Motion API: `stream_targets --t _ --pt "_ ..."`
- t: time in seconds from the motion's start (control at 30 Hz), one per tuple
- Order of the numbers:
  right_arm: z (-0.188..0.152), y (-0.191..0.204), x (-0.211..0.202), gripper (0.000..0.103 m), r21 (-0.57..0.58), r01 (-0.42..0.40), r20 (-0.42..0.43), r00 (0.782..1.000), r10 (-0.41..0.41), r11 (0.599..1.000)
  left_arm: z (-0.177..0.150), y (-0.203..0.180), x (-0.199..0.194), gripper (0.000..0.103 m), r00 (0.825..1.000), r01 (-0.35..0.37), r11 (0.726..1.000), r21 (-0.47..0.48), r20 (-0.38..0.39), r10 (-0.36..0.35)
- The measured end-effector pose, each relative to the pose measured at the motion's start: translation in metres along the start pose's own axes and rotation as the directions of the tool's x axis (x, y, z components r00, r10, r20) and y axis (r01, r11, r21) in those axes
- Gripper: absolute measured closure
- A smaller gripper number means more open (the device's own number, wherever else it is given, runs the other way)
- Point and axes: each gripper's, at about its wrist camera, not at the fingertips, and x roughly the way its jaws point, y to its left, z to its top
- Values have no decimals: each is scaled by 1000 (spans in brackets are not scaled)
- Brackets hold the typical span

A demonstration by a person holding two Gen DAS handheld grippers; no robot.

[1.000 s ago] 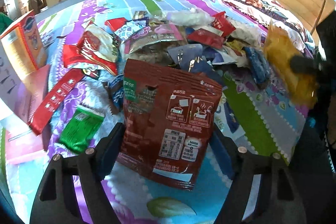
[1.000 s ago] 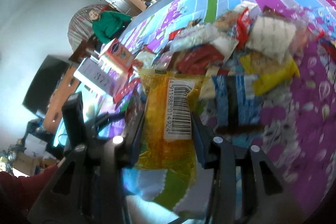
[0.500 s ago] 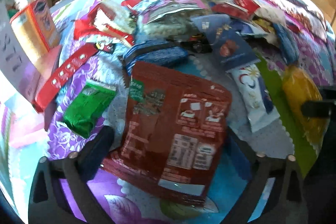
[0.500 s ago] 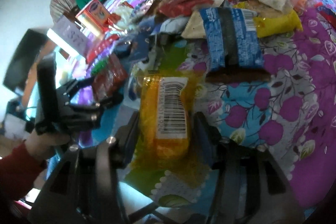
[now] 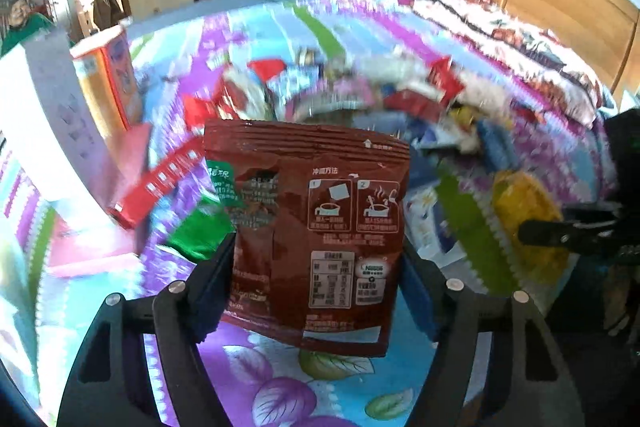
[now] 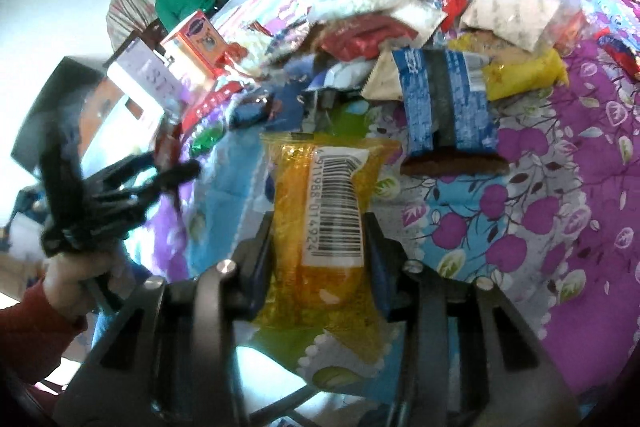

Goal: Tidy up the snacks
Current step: 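Carry the red-brown pouch and orange pack over the clear basin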

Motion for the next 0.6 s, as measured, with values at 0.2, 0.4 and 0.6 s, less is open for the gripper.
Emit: stream_targets --t 0.2,0.4,0.6 --pt "22 25 -24 61 -16 -10 81 997 11 1000 26 20 -44 27 994 -35 998 -48 98 39" --pt "68 85 -53 61 -115 -57 170 982 76 992 43 57 -109 27 969 -81 990 -115 225 106" --pt "122 195 -51 61 -303 -124 194 963 189 945 41 134 -177 27 918 -180 949 -258 302 256"
